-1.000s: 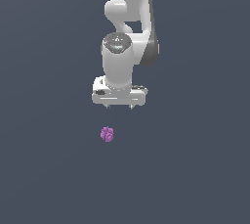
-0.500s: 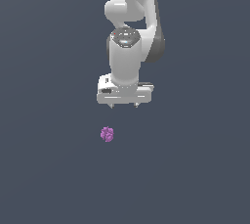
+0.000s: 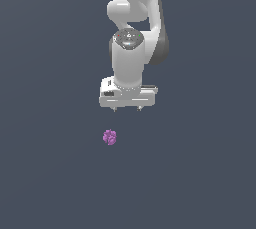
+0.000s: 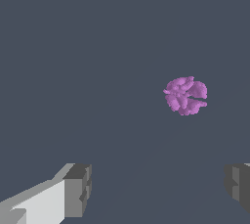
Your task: Pick up the object and move it to a goal position.
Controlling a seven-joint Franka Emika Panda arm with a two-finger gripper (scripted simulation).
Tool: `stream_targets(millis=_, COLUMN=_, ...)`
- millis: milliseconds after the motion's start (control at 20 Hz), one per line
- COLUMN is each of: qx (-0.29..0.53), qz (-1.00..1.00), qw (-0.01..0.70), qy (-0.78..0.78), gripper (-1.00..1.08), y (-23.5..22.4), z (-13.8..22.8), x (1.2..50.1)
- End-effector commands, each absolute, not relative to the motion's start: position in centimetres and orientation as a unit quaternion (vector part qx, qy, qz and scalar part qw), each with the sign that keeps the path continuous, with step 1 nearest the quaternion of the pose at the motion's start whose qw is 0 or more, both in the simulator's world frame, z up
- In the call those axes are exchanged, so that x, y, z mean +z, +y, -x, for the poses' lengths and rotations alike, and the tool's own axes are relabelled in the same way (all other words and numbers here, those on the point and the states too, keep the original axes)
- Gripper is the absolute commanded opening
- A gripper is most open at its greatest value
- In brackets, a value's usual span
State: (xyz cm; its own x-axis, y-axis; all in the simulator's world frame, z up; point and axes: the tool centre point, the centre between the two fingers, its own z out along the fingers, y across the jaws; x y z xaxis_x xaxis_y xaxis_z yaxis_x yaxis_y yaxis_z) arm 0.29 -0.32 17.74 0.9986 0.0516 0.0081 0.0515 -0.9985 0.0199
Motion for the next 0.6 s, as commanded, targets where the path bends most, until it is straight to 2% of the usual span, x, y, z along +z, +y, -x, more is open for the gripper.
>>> stream_targets(millis=0, qx=0.004, qz=-1.0, qw=0.009, qy=0.021, gripper=1.0, y=-0.7, z=-0.6, x=17.3)
stream_targets(millis=550, qx=0.001, qz=-1.0, qw=0.003, qy=-0.022, gripper=1.0, y=-4.9, z=-4.0, x=12.9)
